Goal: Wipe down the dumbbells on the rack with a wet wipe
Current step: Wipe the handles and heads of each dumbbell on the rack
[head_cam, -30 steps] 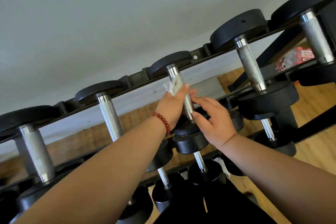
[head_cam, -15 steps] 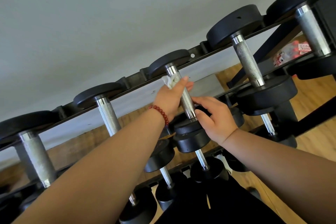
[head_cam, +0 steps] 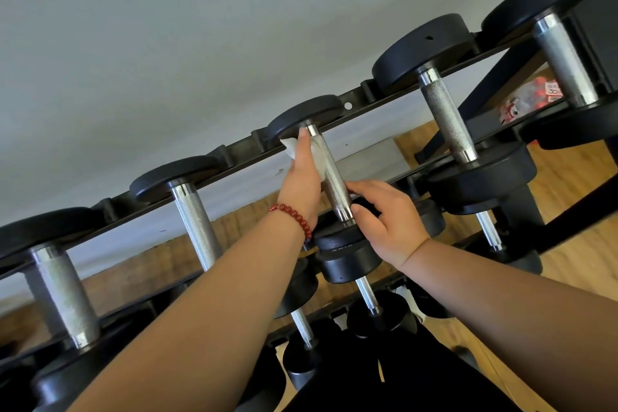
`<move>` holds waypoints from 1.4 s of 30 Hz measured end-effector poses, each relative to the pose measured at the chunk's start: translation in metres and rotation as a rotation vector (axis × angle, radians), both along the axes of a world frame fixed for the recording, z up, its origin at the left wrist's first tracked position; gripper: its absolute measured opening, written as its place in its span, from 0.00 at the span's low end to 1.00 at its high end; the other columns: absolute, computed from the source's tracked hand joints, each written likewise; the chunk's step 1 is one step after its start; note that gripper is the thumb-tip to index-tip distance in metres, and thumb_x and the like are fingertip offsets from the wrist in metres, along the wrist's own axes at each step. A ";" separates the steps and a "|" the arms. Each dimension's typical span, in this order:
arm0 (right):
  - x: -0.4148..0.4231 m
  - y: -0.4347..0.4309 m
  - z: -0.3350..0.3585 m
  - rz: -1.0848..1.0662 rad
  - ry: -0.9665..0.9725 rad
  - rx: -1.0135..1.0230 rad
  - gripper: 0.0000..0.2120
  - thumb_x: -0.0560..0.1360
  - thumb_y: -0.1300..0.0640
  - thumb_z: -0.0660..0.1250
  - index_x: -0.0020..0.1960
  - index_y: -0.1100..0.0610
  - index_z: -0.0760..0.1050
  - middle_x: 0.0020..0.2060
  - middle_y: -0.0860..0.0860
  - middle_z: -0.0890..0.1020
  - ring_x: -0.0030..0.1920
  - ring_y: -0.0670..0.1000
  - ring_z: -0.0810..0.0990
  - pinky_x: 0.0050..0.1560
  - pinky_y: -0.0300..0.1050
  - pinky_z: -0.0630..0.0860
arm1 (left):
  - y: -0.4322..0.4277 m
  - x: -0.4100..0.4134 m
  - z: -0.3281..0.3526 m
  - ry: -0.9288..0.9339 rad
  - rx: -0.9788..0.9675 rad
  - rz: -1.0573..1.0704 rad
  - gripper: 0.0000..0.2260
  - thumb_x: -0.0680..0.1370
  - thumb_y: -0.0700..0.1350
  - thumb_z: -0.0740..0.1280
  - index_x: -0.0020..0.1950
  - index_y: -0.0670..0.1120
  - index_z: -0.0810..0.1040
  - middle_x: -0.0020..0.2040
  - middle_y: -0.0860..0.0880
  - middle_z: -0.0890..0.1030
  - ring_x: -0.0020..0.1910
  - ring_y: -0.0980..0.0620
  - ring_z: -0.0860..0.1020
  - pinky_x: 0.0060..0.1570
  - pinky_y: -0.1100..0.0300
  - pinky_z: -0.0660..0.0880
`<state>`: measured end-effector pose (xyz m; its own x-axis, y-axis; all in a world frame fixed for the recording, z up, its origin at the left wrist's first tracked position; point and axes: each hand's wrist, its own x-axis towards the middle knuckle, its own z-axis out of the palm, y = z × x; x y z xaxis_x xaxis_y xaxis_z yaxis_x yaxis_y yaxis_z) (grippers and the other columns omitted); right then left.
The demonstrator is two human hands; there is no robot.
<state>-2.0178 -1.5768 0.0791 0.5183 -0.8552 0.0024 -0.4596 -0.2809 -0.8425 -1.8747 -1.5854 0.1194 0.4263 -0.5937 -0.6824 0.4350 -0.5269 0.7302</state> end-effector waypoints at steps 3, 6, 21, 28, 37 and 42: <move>0.000 -0.001 0.000 0.006 0.000 0.011 0.27 0.74 0.44 0.55 0.66 0.57 0.77 0.55 0.50 0.82 0.57 0.48 0.78 0.59 0.49 0.76 | -0.001 -0.003 0.003 -0.259 0.018 -0.048 0.27 0.80 0.65 0.53 0.59 0.43 0.75 0.43 0.49 0.76 0.42 0.52 0.75 0.51 0.56 0.73; 0.000 -0.002 0.000 0.017 -0.007 0.020 0.27 0.74 0.44 0.55 0.66 0.56 0.77 0.55 0.50 0.82 0.58 0.48 0.78 0.60 0.49 0.76 | -0.009 -0.004 0.006 -0.265 -0.111 0.019 0.16 0.81 0.58 0.60 0.47 0.46 0.75 0.39 0.50 0.80 0.39 0.54 0.80 0.43 0.60 0.76; -0.002 -0.003 0.003 0.039 -0.038 0.055 0.27 0.74 0.44 0.55 0.65 0.56 0.77 0.55 0.50 0.82 0.58 0.49 0.78 0.59 0.45 0.75 | -0.019 -0.005 0.008 -0.178 -0.119 0.048 0.07 0.78 0.50 0.68 0.47 0.46 0.79 0.40 0.52 0.86 0.45 0.54 0.84 0.53 0.55 0.79; -0.002 -0.003 0.003 0.036 -0.052 0.042 0.27 0.73 0.45 0.55 0.67 0.57 0.76 0.57 0.51 0.81 0.59 0.48 0.77 0.60 0.45 0.73 | 0.007 -0.014 -0.001 -0.095 -0.040 -0.108 0.04 0.79 0.48 0.66 0.46 0.51 0.74 0.48 0.49 0.85 0.48 0.53 0.83 0.51 0.57 0.79; -0.003 -0.004 0.004 0.038 -0.053 0.076 0.27 0.73 0.44 0.55 0.66 0.56 0.77 0.56 0.51 0.82 0.58 0.50 0.78 0.60 0.49 0.74 | -0.005 -0.012 0.004 -0.123 -0.059 -0.076 0.03 0.80 0.47 0.64 0.48 0.49 0.74 0.46 0.50 0.86 0.48 0.53 0.84 0.47 0.58 0.79; -0.003 -0.004 0.006 0.045 -0.048 0.079 0.27 0.73 0.44 0.54 0.66 0.55 0.77 0.55 0.48 0.81 0.56 0.49 0.78 0.58 0.48 0.75 | -0.004 -0.002 0.009 -0.080 -0.074 -0.134 0.04 0.80 0.44 0.65 0.46 0.48 0.73 0.50 0.46 0.84 0.51 0.51 0.82 0.53 0.56 0.79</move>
<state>-2.0209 -1.5808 0.0855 0.5575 -0.8293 -0.0383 -0.4068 -0.2326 -0.8834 -1.8762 -1.5893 0.1281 0.3913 -0.6966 -0.6014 0.3032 -0.5194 0.7989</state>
